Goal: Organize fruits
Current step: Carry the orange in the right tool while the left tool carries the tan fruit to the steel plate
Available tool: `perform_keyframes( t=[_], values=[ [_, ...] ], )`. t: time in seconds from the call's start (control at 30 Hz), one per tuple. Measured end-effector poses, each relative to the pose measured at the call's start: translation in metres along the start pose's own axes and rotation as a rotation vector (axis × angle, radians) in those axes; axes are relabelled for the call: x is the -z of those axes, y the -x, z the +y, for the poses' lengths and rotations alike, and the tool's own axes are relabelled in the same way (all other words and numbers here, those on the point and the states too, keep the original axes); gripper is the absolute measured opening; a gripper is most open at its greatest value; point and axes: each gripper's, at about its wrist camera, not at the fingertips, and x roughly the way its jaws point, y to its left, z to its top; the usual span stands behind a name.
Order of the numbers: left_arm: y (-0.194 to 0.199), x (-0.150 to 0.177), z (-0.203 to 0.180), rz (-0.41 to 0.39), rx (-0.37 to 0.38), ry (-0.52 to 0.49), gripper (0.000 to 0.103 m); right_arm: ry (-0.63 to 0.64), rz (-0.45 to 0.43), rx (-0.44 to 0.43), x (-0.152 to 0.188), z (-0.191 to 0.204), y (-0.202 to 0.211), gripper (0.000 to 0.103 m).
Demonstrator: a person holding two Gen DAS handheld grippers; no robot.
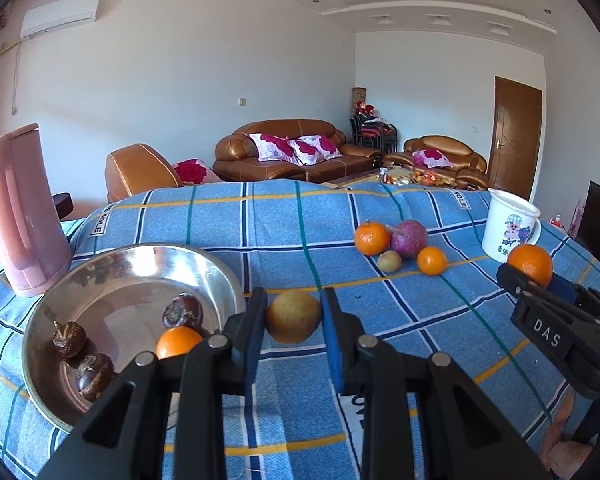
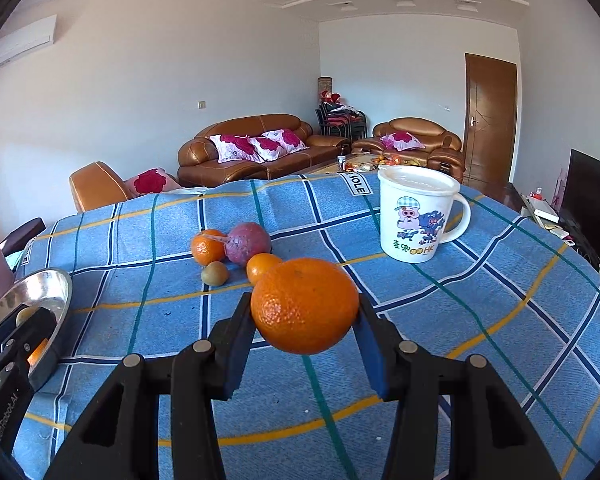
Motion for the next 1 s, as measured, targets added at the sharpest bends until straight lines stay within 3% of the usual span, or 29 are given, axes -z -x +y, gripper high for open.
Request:
perform_keyframes(
  t=[0.53, 1.0],
  values=[
    [0.012, 0.005, 0.031, -0.009, -0.035, 0.018, 0.029, 0.063, -0.017, -0.089, 0.011, 0.062, 0.017, 0.050],
    [0.010, 0.006, 0.084, -0.004, -0.113, 0.057, 0.029, 0.126, -0.008, -0.184, 0.017, 0.124, 0.020, 0.050]
  ],
)
